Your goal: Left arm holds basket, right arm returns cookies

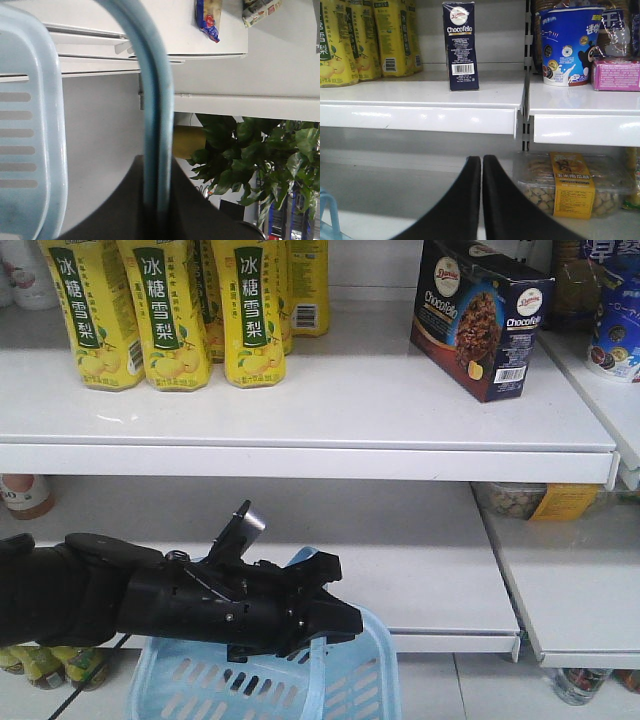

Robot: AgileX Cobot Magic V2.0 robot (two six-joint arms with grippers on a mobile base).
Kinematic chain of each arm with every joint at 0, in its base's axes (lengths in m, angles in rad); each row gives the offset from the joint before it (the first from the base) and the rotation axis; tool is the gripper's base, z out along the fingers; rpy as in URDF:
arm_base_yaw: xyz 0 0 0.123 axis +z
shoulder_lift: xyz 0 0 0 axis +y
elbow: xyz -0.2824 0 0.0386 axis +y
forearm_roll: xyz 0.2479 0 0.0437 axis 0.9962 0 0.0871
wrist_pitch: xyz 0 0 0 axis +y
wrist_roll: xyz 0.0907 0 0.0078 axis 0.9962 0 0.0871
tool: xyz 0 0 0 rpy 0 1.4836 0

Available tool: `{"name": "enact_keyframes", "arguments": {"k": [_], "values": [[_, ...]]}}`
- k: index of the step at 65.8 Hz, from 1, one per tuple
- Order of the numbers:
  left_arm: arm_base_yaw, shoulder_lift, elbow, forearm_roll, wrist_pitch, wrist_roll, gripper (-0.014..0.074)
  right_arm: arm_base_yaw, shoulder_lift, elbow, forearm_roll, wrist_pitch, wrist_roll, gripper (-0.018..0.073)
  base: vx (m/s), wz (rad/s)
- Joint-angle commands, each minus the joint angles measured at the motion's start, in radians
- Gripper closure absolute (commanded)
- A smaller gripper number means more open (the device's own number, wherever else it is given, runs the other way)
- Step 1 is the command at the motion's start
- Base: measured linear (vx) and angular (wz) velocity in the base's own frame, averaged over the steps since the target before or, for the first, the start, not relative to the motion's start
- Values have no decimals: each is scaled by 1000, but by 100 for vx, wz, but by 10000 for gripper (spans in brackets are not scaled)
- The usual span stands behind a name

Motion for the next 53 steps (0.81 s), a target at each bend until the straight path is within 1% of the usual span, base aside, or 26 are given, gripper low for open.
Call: {"name": "enact_keyframes", "arguments": {"k": [1, 20, 26, 35, 40, 46, 53], "values": [[0, -47, -28, -41, 38, 15, 603, -5, 11, -26, -9, -80, -1, 568, 0, 0], [-9, -47, -28, -39, 36, 15, 603, -5, 11, -26, -9, -79, -1, 568, 0, 0], [-10, -69, -4, -38, 7, 15, 603, -5, 11, -26, -9, -79, -1, 568, 0, 0], [-10, -189, 113, -34, -74, 14, 603, -5, 11, -26, -9, -79, -1, 568, 0, 0], [-10, -290, 193, -34, -133, 20, 603, -5, 11, -26, -9, -79, -1, 568, 0, 0], [-10, -396, 280, -34, -189, 64, 603, -5, 11, -26, -9, -79, -1, 568, 0, 0], [-9, -482, 340, -33, -244, 128, 603, -5, 11, -26, -9, -79, -1, 568, 0, 0]]}}
